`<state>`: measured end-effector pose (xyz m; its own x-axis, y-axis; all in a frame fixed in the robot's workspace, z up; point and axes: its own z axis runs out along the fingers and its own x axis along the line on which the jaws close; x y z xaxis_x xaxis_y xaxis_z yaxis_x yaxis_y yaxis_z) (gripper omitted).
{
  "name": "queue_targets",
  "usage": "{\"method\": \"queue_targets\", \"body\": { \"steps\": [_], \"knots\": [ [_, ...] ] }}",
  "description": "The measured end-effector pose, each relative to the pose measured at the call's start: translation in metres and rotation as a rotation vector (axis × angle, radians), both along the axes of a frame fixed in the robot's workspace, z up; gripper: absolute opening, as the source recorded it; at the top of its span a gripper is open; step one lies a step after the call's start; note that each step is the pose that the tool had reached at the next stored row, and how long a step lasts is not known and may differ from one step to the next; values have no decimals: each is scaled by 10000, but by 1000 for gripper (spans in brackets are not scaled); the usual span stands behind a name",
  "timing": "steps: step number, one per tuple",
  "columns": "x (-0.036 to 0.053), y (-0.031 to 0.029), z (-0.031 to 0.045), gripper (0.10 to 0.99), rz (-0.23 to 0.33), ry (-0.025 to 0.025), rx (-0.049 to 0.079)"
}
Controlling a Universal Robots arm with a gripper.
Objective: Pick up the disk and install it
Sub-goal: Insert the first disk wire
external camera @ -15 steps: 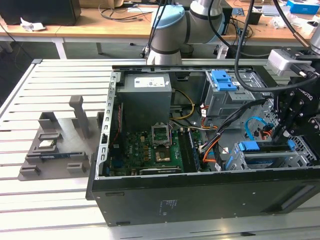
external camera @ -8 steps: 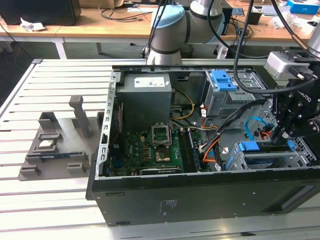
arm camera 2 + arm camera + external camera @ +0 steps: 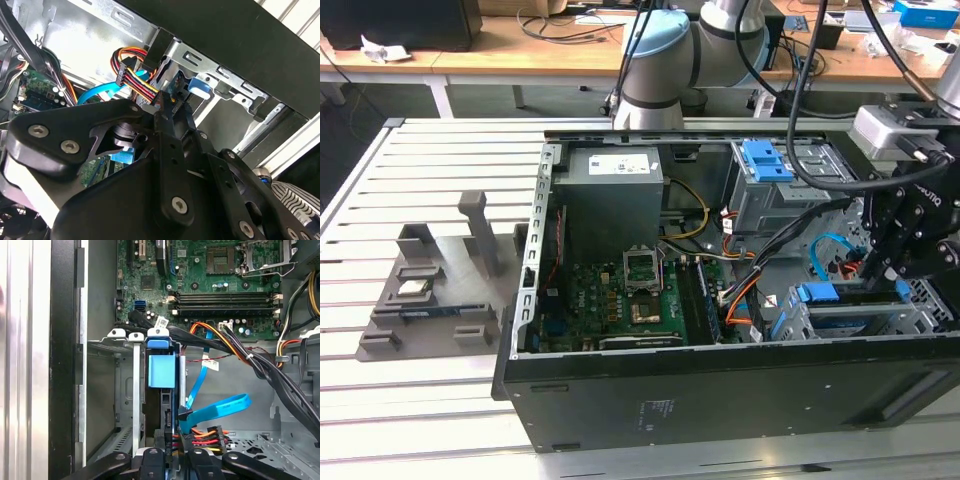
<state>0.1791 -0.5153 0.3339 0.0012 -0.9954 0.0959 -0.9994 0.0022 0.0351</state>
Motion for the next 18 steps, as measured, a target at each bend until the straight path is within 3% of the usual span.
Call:
{"method": "queue_targets", "body": {
  "steps": [2,6,7,9,12,14,18],
  "knots": [
    [0,0,38,243,27,0,1],
    [0,4,191,243,67,0,2],
    [0,6,220,227,72,0,1],
    [0,8,275,106,80,0,1],
    [0,11,422,106,90,0,0],
    [0,12,482,106,92,0,-1],
    [0,12,506,106,92,0,0]
  ]
}}
